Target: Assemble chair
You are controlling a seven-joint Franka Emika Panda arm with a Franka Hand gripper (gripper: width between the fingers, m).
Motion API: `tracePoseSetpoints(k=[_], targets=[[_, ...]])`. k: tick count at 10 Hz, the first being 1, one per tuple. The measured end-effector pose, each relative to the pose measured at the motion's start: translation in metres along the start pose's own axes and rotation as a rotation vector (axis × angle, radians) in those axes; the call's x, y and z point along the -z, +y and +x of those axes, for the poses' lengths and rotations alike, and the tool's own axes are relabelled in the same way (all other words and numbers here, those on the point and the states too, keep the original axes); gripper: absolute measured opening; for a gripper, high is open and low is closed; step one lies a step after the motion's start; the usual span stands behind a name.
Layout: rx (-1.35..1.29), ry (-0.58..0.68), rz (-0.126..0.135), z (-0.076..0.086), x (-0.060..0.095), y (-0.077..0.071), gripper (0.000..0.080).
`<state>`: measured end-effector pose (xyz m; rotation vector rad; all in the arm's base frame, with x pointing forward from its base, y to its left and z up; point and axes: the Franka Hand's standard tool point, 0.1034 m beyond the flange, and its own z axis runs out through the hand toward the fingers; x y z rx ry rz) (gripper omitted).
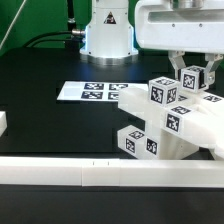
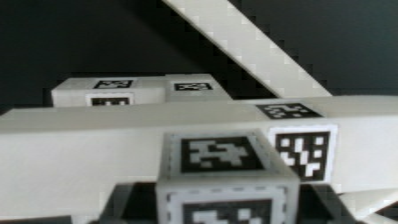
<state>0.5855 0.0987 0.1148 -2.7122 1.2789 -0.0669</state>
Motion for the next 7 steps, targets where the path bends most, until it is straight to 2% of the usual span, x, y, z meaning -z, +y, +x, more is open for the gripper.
tracePoseSetpoints(k=[1,2,3,4,6,7], targets=[[0.038,-0.001,-0.003,-0.0005,-0.0002,0.0002,0.0459],[0.117,-0.011,-0.024,-0.003,0.0011,-0.0019,0.0459],[0.195,-0.003,-0.015,-0.0015,0.0019,-0.0037,0.0603],[0.269,-0.004,-0.016,-0.0013,0.0011,-0.0029,0.0635],[0.438,-0.003,-0.021,-0.0018,0.0009,-0.0029,0.0647],[0.553,0.0,-0.036,-0.0041,0.0006,-0.0029,0.0649]])
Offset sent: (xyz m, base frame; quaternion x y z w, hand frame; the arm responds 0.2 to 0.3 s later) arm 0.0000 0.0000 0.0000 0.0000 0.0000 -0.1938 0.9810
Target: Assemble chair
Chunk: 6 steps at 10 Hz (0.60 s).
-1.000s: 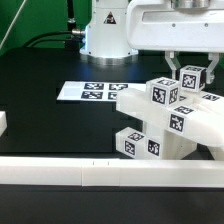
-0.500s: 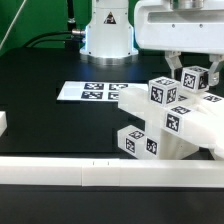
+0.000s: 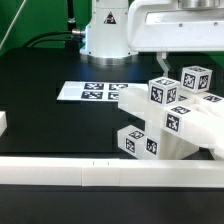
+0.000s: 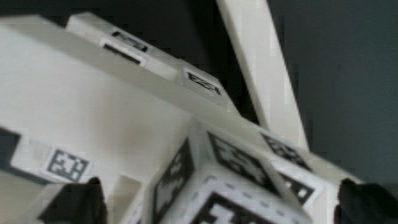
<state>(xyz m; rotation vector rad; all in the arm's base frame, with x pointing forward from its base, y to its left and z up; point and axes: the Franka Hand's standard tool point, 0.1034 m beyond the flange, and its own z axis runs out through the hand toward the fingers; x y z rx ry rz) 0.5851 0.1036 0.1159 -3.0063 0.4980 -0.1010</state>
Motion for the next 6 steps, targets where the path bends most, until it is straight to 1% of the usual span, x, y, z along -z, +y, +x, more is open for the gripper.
tracePoseSetpoints(k=[1,3,4,5,6], targets=[[0.116,-0.005,-0.027,-0.0027,-0.0004,0.0003,0.0649],[0.407,-0.002,-0.091,-0.003,0.0015,-0.0009,0.0649],[0.498,-0.002,-0.104,-0.0037,0.0017,-0.0025,0.0649],[0.577,-0.004,-0.111,-0.0041,0.0017,-0.0032,0.0649],[0.637,-0.007,-0.112,-0.0045,0.0014,-0.0035,0.0649]])
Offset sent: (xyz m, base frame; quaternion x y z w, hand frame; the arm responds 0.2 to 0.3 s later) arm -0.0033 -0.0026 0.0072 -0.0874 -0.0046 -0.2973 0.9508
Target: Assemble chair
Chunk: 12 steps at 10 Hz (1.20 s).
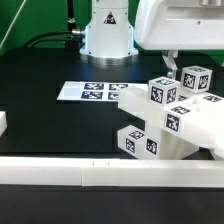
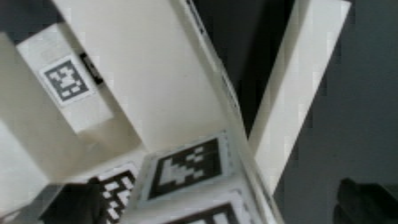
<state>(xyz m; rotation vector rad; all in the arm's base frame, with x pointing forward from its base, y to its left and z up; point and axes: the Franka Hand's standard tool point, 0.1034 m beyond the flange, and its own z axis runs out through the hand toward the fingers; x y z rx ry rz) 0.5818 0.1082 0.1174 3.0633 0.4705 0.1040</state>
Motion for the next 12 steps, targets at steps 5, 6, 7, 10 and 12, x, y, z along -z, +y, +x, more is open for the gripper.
tracePoseSetpoints(k=[5,6,7,10,12], targets=[[0.118,-0.003,0.001,-0.0017,-0.0018,0.0018,0.0411],[0.11,-0.003,0.001,-0.0017,-0.0018,0.0017,0.0282],[0.092,-0.003,0.001,-0.0017,-0.0018,0.0017,0.0282],[-0.116,-0.001,0.026,-0.0027,-0.002,0.0019,0.0282],[-0.367,0.035,0.074,-0.003,-0.0028,0.0028,0.0282]])
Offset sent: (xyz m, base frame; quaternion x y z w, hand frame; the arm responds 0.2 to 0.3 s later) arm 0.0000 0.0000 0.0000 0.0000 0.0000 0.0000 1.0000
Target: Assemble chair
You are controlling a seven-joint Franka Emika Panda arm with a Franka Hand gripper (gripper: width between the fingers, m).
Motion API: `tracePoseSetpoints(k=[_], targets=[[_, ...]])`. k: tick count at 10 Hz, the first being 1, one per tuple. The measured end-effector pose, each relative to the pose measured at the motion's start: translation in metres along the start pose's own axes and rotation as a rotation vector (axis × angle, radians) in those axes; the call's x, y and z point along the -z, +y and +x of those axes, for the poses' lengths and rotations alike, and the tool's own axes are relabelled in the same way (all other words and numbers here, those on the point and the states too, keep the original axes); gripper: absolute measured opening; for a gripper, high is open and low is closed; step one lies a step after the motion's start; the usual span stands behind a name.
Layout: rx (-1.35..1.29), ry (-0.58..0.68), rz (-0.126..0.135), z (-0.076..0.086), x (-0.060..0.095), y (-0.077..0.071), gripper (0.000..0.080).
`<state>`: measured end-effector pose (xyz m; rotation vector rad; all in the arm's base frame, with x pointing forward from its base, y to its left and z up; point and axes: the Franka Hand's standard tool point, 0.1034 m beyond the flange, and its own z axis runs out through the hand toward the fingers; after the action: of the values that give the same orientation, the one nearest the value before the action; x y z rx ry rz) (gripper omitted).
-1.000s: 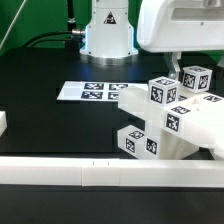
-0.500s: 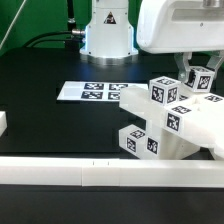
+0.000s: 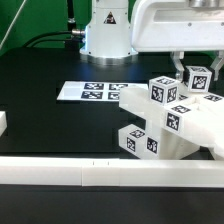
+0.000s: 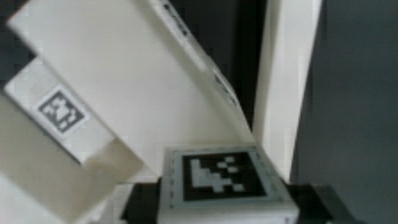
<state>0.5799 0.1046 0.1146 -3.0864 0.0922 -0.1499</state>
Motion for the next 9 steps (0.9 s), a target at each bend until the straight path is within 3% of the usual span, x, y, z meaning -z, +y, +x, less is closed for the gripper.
tracePoseSetpoints(k=[1,6,9], targets=[[-0.12,0.027,0.028,0.001,-0.0002,0.0011,0.0282],[-0.439,0.035,0.042,0.0021,-0.0004,-0.0012,0.0282],[-0.792,0.027,0.083,0.0009,-0.0003,-0.0051,0.0282]])
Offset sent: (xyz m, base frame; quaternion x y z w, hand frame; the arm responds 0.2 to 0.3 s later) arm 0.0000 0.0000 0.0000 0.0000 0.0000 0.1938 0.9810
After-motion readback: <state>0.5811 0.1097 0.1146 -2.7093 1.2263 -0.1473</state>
